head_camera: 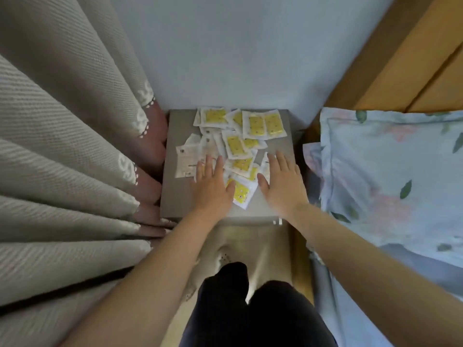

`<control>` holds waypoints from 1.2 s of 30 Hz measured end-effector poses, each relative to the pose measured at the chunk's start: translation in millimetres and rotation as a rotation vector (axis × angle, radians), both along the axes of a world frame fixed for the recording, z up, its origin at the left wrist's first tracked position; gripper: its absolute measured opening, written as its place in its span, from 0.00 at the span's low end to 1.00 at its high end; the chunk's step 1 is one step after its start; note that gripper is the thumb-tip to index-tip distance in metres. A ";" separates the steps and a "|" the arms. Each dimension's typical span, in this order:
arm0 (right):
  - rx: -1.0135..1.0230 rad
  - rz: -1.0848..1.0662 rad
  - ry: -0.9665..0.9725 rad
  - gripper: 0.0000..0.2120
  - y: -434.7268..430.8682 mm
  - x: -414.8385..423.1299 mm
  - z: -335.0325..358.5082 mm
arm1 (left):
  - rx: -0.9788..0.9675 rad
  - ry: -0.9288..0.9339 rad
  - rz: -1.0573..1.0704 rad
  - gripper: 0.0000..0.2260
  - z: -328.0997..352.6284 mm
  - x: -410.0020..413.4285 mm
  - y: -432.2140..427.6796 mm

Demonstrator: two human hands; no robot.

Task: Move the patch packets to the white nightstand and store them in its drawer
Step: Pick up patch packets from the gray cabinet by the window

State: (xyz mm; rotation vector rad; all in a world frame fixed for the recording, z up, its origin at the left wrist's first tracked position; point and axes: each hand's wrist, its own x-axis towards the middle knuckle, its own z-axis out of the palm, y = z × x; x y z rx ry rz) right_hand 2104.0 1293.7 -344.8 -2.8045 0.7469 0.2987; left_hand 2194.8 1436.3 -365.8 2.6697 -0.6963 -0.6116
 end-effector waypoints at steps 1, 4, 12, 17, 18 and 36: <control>0.031 -0.019 0.012 0.30 -3.8 9.9 -10.0 | 0.002 0.022 0.015 0.31 -10.4 9.1 -3.0; 0.119 -0.058 0.050 0.29 -15.5 29.8 -45.0 | -0.038 0.162 0.117 0.30 -42.6 28.1 -9.5; 0.331 -0.118 0.197 0.27 -38.2 48.5 -133.1 | -0.052 0.326 0.275 0.22 -117.7 35.1 -19.1; 0.514 -0.296 0.128 0.22 -30.5 47.0 -165.4 | -0.014 0.326 0.335 0.17 -146.1 30.8 -25.7; 0.558 -0.355 0.103 0.23 -28.2 46.0 -169.6 | -0.010 0.318 0.368 0.16 -150.6 30.3 -27.5; 1.030 -0.789 0.101 0.06 -49.6 48.7 -166.2 | -0.727 1.107 1.144 0.06 -160.2 11.4 -48.8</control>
